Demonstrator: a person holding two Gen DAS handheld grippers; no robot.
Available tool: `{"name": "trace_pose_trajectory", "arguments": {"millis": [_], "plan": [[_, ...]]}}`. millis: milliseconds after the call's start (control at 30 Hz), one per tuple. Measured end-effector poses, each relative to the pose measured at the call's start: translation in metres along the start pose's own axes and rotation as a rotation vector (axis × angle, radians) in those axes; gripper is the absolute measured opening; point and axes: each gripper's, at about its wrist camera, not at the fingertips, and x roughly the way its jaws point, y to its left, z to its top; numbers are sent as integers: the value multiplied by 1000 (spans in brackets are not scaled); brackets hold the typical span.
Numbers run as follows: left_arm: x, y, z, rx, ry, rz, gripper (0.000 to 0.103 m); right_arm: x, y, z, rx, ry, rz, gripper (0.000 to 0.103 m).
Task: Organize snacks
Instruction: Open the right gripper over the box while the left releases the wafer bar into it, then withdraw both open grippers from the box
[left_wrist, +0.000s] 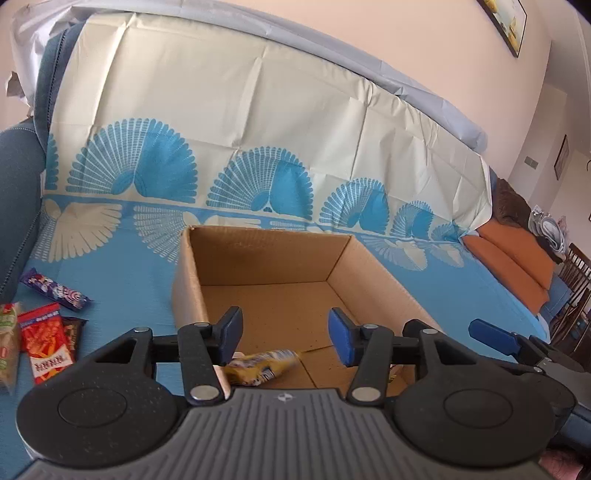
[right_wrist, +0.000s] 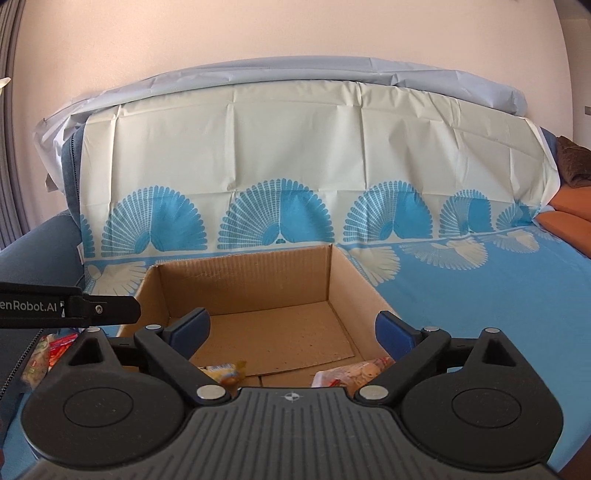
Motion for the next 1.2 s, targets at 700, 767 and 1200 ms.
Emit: {"name": "trace_pose_trajectory", "arguments": {"millis": [700, 767, 1200], "plan": [[-68, 78, -1, -16, -54, 149, 59, -8, 70, -6, -21, 1, 169, 50], [-75, 81, -1, -1, -75, 179, 59, -9, 79, -7, -24, 5, 186, 50], [-138, 145, 15, 208, -350, 1023, 86, -11, 142, -19, -94, 29, 322, 50]]}}
